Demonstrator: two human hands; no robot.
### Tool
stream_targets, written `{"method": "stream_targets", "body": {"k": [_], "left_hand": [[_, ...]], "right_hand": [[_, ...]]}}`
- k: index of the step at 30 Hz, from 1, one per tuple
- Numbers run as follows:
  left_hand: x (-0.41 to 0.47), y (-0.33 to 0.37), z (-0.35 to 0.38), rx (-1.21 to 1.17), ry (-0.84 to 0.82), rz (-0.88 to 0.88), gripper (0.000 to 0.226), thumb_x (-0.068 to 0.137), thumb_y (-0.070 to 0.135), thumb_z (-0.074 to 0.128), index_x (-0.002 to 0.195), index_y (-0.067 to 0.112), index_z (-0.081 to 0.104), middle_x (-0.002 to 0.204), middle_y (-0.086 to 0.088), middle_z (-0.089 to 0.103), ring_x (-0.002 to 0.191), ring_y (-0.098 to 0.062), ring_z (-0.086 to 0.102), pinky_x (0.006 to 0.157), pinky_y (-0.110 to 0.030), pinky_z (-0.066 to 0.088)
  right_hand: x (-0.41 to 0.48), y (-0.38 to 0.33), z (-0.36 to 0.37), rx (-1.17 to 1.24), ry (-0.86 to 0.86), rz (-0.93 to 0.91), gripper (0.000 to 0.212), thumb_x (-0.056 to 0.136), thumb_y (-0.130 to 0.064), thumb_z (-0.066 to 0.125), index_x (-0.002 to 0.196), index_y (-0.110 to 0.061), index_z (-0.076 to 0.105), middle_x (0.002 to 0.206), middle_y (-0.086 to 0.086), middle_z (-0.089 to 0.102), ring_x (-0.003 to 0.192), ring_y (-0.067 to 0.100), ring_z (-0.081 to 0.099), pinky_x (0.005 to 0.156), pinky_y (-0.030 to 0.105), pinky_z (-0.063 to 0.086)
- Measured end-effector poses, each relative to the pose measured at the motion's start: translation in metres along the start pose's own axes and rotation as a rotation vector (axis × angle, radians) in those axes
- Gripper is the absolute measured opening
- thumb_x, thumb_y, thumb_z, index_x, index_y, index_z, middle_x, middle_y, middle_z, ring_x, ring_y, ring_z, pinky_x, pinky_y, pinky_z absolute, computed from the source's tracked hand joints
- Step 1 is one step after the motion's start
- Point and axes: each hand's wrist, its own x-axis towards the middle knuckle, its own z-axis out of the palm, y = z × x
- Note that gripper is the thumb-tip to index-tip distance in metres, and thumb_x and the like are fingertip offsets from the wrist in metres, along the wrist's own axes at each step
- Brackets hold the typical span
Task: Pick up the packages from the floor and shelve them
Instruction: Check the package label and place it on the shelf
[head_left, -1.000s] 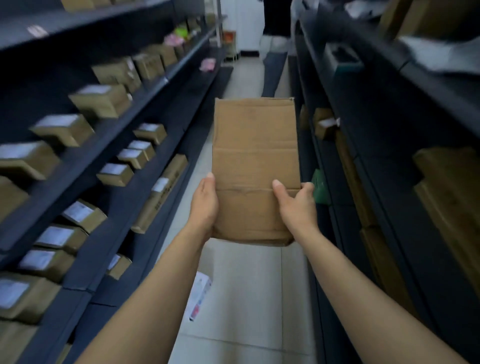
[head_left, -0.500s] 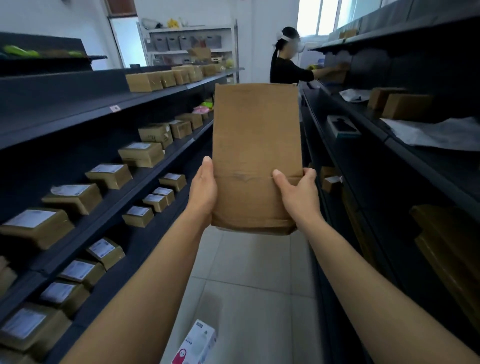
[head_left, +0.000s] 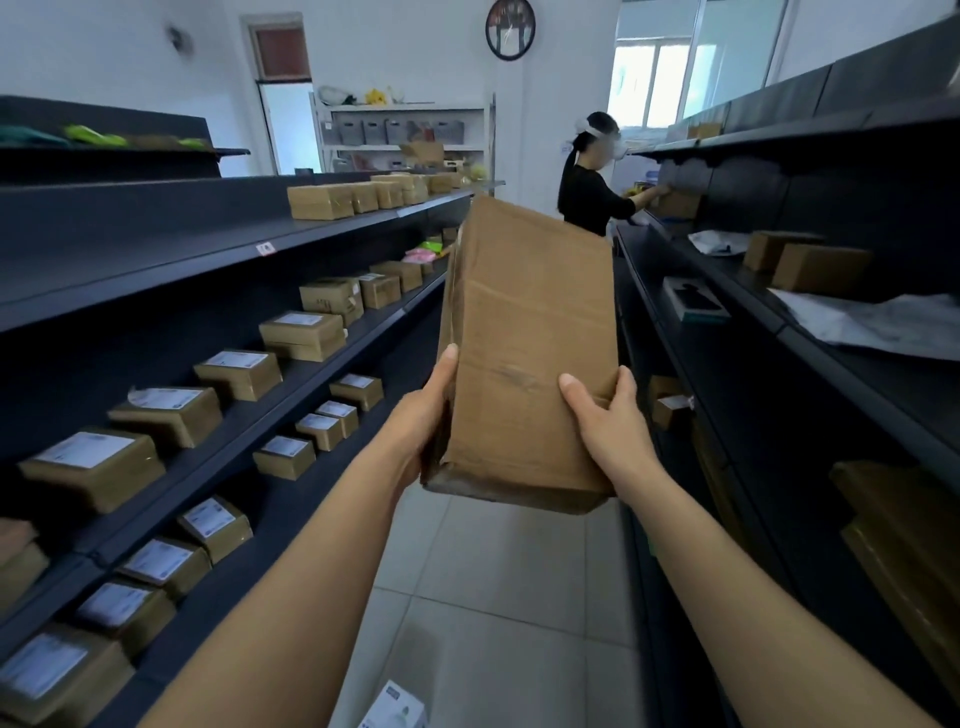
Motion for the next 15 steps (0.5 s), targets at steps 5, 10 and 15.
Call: {"method": "stream_targets", "body": {"k": [5,10,15], "left_hand": [[-0.001,-0.006,0.006,0.042,0.03,-0.01,0.107,0.048,0.08,0.071,0.127,0.01,0.055,0.112,-0.01,0.07,0.095,-0.029,0.07,0.086,-0.044,0.057],[-0.005,-0.013,0.021,0.045,0.024,0.044,0.073,0.078,0.053,0.071,0.13,0.009,0.046,0.116,-0.009,0.064,0.1,-0.026,0.065,0.084,-0.041,0.055],[-0.005,-0.012,0.027,-0.013,0.079,0.09,0.062,0.08,0.052,0.069,0.124,0.014,0.048,0.109,-0.007,0.065,0.094,-0.024,0.066,0.071,-0.034,0.054]], "right_hand": [[-0.002,-0.008,0.011,-0.271,-0.118,0.055,0.085,0.087,-0.072,0.037,0.155,-0.028,0.012,0.165,0.001,0.004,0.148,0.039,0.009,0.119,0.057,0.013],[0.0,-0.023,0.021,-0.2,-0.254,0.029,0.092,0.083,-0.08,0.028,0.156,-0.027,0.01,0.166,0.0,0.008,0.151,0.032,0.009,0.119,0.06,0.01],[0.004,-0.034,0.022,-0.205,-0.259,-0.013,0.096,0.082,-0.076,0.038,0.156,-0.023,0.009,0.166,0.001,0.006,0.151,0.031,0.01,0.119,0.059,0.011]]}}
